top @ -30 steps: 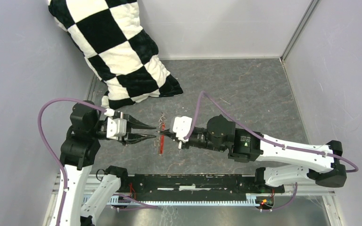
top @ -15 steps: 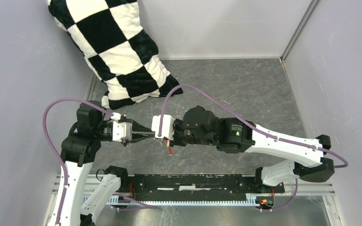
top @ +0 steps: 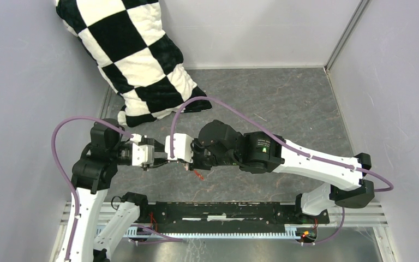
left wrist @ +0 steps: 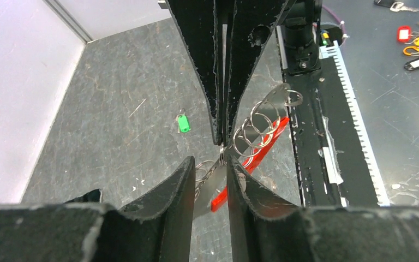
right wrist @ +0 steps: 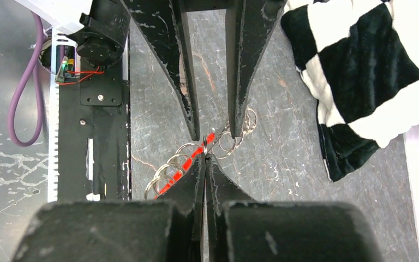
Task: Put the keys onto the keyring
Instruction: Adjust the keyring.
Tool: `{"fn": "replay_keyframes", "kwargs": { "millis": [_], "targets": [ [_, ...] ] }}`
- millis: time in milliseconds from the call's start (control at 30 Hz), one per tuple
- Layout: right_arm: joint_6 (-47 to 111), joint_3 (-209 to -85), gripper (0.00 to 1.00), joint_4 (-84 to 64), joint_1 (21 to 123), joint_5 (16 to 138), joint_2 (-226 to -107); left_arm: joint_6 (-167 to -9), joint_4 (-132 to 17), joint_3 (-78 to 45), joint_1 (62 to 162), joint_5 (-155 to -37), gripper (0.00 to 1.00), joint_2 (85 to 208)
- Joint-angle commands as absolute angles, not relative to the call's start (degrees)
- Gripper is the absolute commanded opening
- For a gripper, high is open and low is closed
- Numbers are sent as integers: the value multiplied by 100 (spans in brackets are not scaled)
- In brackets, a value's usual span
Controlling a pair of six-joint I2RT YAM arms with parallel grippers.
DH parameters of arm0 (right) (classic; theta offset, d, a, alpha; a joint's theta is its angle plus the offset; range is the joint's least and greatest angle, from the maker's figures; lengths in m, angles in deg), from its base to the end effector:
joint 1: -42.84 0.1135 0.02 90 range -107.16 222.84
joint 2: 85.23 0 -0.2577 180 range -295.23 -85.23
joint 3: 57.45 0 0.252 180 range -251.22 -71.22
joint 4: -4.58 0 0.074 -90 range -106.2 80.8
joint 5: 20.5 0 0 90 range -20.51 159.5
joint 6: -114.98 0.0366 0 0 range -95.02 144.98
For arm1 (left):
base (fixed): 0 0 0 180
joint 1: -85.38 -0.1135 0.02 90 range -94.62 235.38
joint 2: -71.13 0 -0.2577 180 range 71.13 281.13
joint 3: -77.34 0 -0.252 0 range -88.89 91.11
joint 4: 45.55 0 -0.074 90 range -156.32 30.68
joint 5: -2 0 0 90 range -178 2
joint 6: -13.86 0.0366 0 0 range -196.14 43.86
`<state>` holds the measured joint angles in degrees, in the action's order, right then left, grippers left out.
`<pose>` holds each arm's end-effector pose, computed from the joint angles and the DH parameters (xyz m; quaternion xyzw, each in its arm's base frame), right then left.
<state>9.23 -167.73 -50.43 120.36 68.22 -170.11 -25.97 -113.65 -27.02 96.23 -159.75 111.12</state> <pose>0.0701 0.3130 0.4236 -0.6245 0.5975 0.2499 0.4366 0.0911 -0.0529 0.3801 0.6036 0.4687 -0.3525 0.5401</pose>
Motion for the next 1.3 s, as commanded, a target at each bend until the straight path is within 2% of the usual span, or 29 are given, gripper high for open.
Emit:
{"fn": "replay_keyframes", "kwargs": {
  "millis": [0, 400, 767, 900, 967, 1067, 1167, 1267],
  "targets": [
    [925, -17089, 1, -4895, 12027, 6923, -16994, -2524, -11368, -2682, 9637, -15771, 35, 10967],
    [881, -17083, 1, -4724, 12029, 7164, -17025, -2514, -11375, -2745, 9637, -15795, 35, 11113],
    [903, -17328, 1, -4715, 12027, 7248, -17225, -2655, -11394, -2711, 9637, -16141, 3, 11200],
    [1032, -17281, 2, -4496, 12028, 7300, -17227, -2797, -11385, -2700, 9645, -16460, 2, 11335],
    [1171, -17150, 20, -4254, 12028, 7215, -17121, -2833, -11382, -2708, 9646, -16721, 2, 11421],
    [1362, -16697, 39, -3678, 12020, 6987, -16699, -2869, -11389, -2752, 9646, -17255, 2, 11584],
    [1563, -15961, 52, -3027, 11989, 6543, -16000, -2982, -11394, -2697, 9649, -17790, 2, 11826],
    [1835, -15173, 56, -2443, 11856, 6495, -15245, -3054, -11412, -2515, 9637, -18140, 2, 12034]
  ]
}}
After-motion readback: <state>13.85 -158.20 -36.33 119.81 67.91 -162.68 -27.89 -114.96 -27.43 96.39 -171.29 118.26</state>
